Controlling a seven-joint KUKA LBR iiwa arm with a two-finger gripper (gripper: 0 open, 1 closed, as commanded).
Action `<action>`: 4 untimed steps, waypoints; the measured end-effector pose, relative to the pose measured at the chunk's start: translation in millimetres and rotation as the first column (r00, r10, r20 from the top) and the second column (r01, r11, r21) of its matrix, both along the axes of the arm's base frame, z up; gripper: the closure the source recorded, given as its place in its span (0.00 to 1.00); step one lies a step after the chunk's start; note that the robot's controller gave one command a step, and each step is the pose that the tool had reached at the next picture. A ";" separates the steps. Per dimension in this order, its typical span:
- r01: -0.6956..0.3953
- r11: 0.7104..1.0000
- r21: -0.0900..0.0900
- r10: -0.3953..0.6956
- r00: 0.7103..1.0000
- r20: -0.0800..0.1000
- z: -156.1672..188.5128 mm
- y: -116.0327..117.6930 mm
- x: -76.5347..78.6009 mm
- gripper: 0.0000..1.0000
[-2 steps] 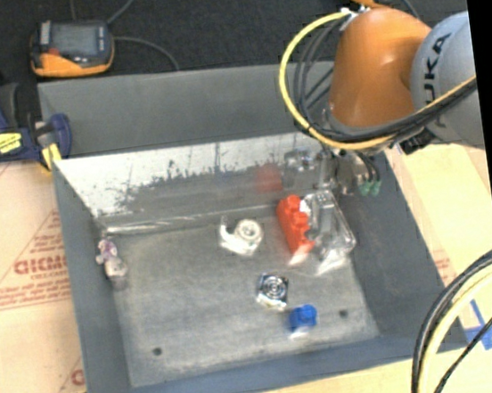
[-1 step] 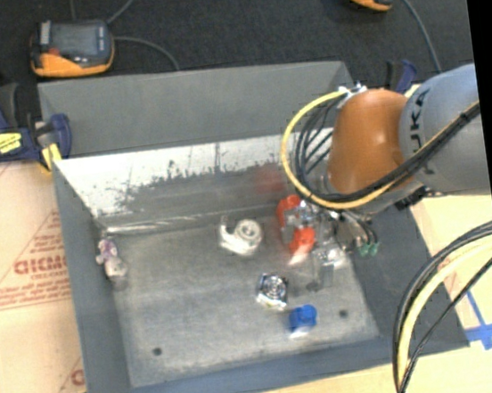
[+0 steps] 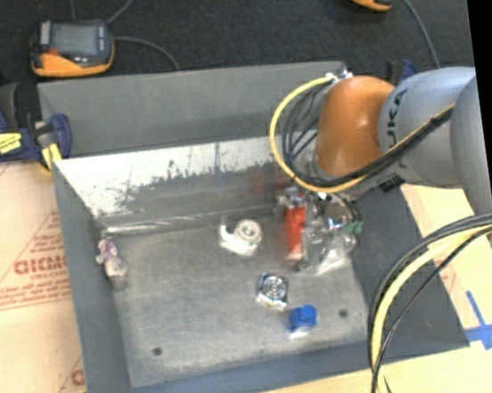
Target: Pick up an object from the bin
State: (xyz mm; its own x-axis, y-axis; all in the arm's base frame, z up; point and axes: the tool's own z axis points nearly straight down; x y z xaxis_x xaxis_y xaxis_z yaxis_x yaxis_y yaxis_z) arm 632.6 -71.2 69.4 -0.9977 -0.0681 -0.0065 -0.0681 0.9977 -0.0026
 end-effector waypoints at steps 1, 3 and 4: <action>0.000 1.000 0.000 0.000 1.000 -0.002 2.2 0.3 -0.7 1.00; -0.010 1.000 0.001 0.010 1.000 -0.001 152.0 -8.5 6.9 0.00; -0.032 0.999 0.004 0.032 0.999 -0.012 45.7 -10.5 -42.2 0.00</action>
Offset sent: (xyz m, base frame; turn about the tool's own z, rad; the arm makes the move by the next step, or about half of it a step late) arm 0.0000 0.0000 0.0000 0.0000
